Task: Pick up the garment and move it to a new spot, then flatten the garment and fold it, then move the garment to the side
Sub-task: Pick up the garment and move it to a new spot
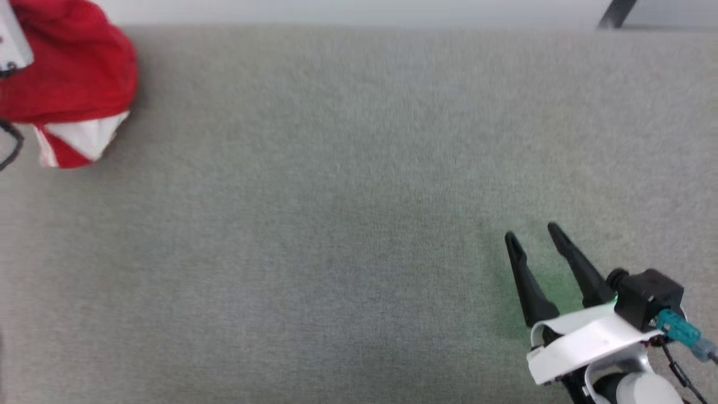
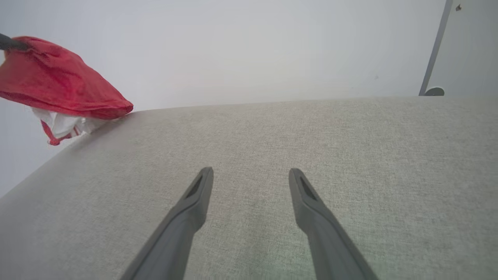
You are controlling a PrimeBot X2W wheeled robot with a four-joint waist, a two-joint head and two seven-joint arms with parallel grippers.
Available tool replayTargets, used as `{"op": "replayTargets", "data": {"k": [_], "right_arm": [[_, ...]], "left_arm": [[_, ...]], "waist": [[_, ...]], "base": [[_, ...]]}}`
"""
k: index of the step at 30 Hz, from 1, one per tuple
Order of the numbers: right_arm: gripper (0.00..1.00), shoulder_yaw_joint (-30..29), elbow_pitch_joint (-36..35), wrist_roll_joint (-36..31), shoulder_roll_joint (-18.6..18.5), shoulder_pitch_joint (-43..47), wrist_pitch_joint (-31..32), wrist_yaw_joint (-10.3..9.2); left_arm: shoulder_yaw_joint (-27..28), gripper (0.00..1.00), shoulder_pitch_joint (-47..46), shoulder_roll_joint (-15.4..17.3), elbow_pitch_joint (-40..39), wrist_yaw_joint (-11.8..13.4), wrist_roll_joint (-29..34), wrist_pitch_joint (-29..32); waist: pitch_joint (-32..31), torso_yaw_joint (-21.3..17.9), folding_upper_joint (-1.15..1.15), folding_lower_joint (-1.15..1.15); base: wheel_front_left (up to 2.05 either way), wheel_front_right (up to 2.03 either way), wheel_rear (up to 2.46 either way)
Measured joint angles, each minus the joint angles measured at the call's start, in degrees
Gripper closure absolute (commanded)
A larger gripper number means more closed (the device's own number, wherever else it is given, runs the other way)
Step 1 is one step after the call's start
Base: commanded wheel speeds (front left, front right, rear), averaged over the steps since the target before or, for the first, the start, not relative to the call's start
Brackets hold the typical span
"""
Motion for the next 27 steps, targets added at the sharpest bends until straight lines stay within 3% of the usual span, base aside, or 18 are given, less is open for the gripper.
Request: {"op": "replayTargets", "data": {"k": [7,17,27], "right_arm": [[0.0,-0.21,2.34,0.51,0.54,3.38,-0.74,0.0],[0.0,-3.04,4.23,0.33,1.12,5.72,-2.09,0.0],[0.0,-12.09,6.37,-2.43,0.62,7.63,-3.26,0.0]], "left_arm": [[-1.81,1.0,-1.13,-3.24,0.02,-1.7,-0.14,-4.03],[-4.13,1.0,-0.92,-7.15,-0.83,-3.21,-2.78,-2.98],[-6.22,1.0,4.91,-10.66,-7.26,-3.43,-7.19,0.78]], "waist": [[-7.67,1.14,0.0,0.0],[-16.97,2.02,0.0,0.0],[-20.06,-2.25,0.0,0.0]], "base": [[0.0,0.0,0.0],[0.0,0.0,0.0],[0.0,0.0,0.0]]}}
